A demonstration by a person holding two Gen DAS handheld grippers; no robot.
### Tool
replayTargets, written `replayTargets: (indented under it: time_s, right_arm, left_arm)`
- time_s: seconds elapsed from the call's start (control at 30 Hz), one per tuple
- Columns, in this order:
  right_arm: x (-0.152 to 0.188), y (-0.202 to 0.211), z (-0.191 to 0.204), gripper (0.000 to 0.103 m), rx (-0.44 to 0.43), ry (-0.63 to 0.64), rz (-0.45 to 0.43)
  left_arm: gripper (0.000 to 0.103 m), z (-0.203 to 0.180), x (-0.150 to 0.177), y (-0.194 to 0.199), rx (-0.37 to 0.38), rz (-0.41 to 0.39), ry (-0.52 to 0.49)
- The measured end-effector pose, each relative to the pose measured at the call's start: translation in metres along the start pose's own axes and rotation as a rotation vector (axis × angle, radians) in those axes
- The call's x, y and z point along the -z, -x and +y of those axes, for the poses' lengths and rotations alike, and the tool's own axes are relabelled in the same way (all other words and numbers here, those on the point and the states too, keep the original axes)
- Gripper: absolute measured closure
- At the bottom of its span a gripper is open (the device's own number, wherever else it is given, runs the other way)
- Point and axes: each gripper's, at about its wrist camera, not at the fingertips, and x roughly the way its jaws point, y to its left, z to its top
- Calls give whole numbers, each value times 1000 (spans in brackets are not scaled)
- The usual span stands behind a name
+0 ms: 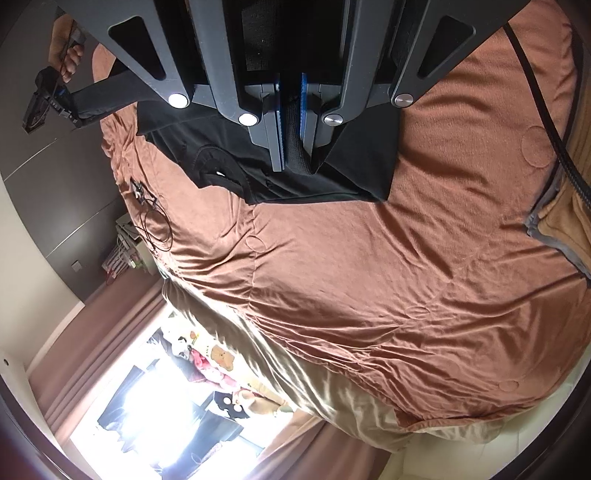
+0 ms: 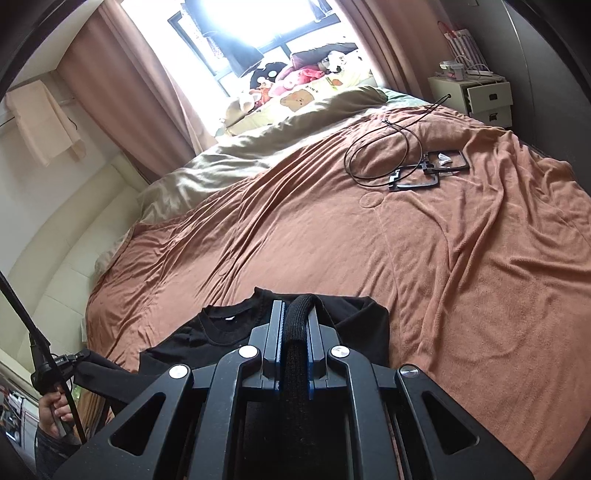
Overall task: Fold small clothes
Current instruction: 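Lift the gripped hem with both tools and fold it over toward the collar, then open both tools and release the hem beside the collar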
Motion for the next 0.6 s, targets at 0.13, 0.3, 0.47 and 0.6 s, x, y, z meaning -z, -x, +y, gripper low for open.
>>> replayTargets:
  time_s: [0.13,0.3,0.47,0.6]
  right_arm:
    - [-10,-20,4,97,16,2,11]
    - [-17,-45,4,97,43,1,19]
    - [-17,-77,-2,97,69,-6,50]
    - [-17,-105,-4,97,97,0,85]
  left_arm:
    - [96,7,-9,-16,-31,6,19]
    - [96,18,-15,-38,-75,14,46]
    - [96,23,-20,-61,-100,29,48]
    - [96,32,-20,-86,-132,57,48]
